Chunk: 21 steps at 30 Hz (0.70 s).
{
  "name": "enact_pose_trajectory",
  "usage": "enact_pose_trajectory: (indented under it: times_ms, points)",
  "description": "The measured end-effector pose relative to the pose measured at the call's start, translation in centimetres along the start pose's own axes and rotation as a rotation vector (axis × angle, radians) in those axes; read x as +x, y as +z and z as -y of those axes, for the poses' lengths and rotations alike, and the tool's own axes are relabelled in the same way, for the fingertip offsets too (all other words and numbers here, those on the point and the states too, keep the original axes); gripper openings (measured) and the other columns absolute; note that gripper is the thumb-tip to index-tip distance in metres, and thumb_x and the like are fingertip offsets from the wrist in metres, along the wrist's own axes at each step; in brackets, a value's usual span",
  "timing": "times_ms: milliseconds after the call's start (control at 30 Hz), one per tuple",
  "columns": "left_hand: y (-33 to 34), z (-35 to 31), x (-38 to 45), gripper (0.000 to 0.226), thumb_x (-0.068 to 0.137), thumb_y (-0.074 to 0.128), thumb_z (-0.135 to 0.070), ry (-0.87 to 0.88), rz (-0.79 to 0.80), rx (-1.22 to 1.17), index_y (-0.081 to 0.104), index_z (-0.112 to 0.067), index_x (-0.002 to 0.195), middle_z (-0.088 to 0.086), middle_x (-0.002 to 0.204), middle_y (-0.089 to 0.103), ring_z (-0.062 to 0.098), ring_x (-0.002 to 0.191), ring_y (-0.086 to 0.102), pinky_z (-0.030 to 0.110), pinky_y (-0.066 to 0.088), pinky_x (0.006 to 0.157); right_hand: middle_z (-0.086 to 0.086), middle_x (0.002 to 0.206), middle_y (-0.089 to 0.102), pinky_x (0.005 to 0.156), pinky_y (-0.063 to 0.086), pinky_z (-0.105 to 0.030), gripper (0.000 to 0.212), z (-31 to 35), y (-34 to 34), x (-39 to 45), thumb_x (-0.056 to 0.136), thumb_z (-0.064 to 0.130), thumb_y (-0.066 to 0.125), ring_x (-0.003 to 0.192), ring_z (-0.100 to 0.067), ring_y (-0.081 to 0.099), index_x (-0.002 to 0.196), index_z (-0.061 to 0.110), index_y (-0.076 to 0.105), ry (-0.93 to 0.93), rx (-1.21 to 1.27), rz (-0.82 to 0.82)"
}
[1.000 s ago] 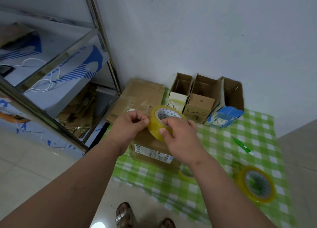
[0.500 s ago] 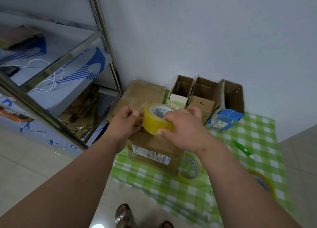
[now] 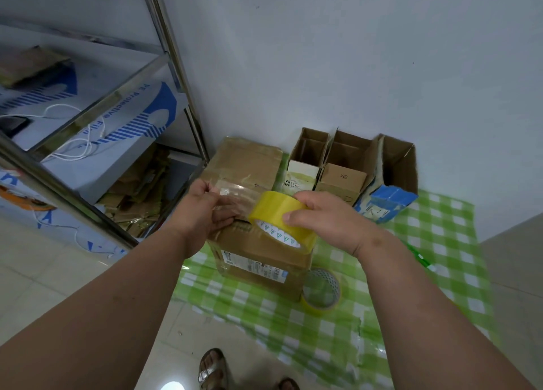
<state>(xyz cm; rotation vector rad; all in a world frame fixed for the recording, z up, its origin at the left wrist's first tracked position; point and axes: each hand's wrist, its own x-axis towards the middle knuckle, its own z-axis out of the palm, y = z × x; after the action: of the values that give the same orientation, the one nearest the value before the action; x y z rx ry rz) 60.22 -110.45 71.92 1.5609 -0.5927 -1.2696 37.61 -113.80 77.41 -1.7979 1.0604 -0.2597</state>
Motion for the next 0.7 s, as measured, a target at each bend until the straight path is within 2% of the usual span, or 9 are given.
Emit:
enact_pose_trajectory:
  times_ms: [67, 167, 233, 400, 433, 467, 500, 567, 700]
  points:
    - [0.0, -0.1, 0.0, 0.016, 0.106, 0.038, -0.016, 0.037, -0.026, 0.083, 0.038, -0.021, 0.090, 0.017, 0.108, 0.070, 0.030, 0.088, 0.071, 0.032, 0.055, 0.075, -0.012, 0.102, 0.066, 0.086, 0.048, -0.045, 0.021, -0.7, -0.4, 0.2, 0.092, 0.030, 0.063, 0.096, -0.027, 0.063, 0.098, 0.010, 0.065, 0.011, 0.062, 0.003]
    - [-0.4, -0.3, 0.1, 0.014, 0.105, 0.039, -0.014, 0.021, -0.054, 0.175, 0.042, -0.020, 0.093, 0.019, 0.110, 0.069, 0.027, 0.092, 0.073, 0.031, 0.054, 0.080, 0.019, 0.077, 0.062, 0.063, 0.042, -0.017, 0.020, -1.8, -0.4, 0.5, 0.091, 0.049, 0.060, 0.072, 0.003, 0.058, 0.082, 0.031, 0.058, 0.013, 0.034, 0.011]
    - [-0.9, -0.1, 0.1, 0.014, 0.104, 0.038, -0.010, -0.011, -0.058, 0.216, 0.043, -0.019, 0.095, 0.017, 0.109, 0.070, 0.020, 0.086, 0.074, 0.031, 0.051, 0.083, 0.029, 0.062, 0.054, 0.052, 0.036, -0.009, 0.030, -2.1, 0.0, 0.8, 0.087, 0.061, 0.058, 0.058, 0.009, 0.051, 0.074, 0.034, 0.051, 0.024, 0.029, -0.031]
    - [-1.4, 1.0, 0.1, 0.008, 0.104, 0.038, -0.010, -0.041, -0.073, 0.110, 0.041, -0.013, 0.097, 0.005, 0.092, 0.077, 0.017, 0.087, 0.075, 0.046, 0.037, 0.111, 0.018, 0.077, 0.067, 0.063, 0.036, -0.016, 0.031, -3.0, 1.0, 1.3, 0.073, 0.076, 0.060, 0.075, 0.006, 0.064, 0.078, 0.045, 0.065, 0.043, 0.253, -0.137]
    - [-1.4, 1.2, 0.0, 0.007, 0.103, 0.041, -0.008, -0.042, -0.078, 0.080, 0.043, -0.012, 0.098, 0.004, 0.088, 0.077, 0.016, 0.086, 0.075, 0.047, 0.037, 0.112, 0.019, 0.084, 0.070, 0.075, 0.051, -0.023, 0.035, -3.4, 1.2, 1.3, 0.068, 0.073, 0.067, 0.083, 0.009, 0.065, 0.086, 0.044, 0.071, 0.054, 0.354, -0.125]
    - [-1.4, 1.4, 0.0, 0.006, 0.101, 0.044, -0.006, -0.030, -0.087, 0.049, 0.045, -0.011, 0.098, 0.004, 0.086, 0.077, 0.015, 0.084, 0.075, 0.047, 0.038, 0.110, 0.010, 0.099, 0.071, 0.102, 0.038, -0.032, 0.055, -3.7, 1.3, 1.4, 0.062, 0.070, 0.074, 0.096, 0.004, 0.065, 0.107, 0.039, 0.069, 0.079, 0.437, -0.110]
    - [-1.5, 1.6, 0.0, 0.007, 0.100, 0.045, -0.004, -0.001, -0.103, 0.016, 0.048, -0.008, 0.096, 0.009, 0.084, 0.075, 0.014, 0.080, 0.074, 0.048, 0.043, 0.107, 0.005, 0.111, 0.071, 0.101, 0.047, -0.039, 0.071, -3.9, 1.5, 1.4, 0.057, 0.068, 0.077, 0.107, -0.005, 0.064, 0.119, 0.036, 0.067, 0.108, 0.490, -0.090]
    - [-1.6, 2.0, -0.1, 0.012, 0.101, 0.045, -0.002, 0.071, -0.137, -0.041, 0.053, -0.004, 0.091, 0.016, 0.087, 0.069, 0.015, 0.072, 0.073, 0.044, 0.055, 0.092, 0.000, 0.135, 0.060, 0.110, 0.040, -0.043, 0.102, -3.9, 1.8, 1.5, 0.050, 0.069, 0.074, 0.122, -0.018, 0.057, 0.138, 0.022, 0.055, 0.141, 0.536, -0.067]
    - [-2.0, 2.4, 0.0, 0.011, 0.100, 0.045, 0.000, 0.084, -0.121, -0.113, 0.054, 0.002, 0.095, 0.022, 0.094, 0.066, 0.025, 0.078, 0.072, 0.038, 0.059, 0.078, -0.005, 0.131, 0.063, 0.108, 0.043, -0.046, 0.101, -3.8, 2.2, 1.7, 0.051, 0.067, 0.077, 0.118, -0.023, 0.061, 0.136, 0.017, 0.056, 0.122, 0.588, -0.080]
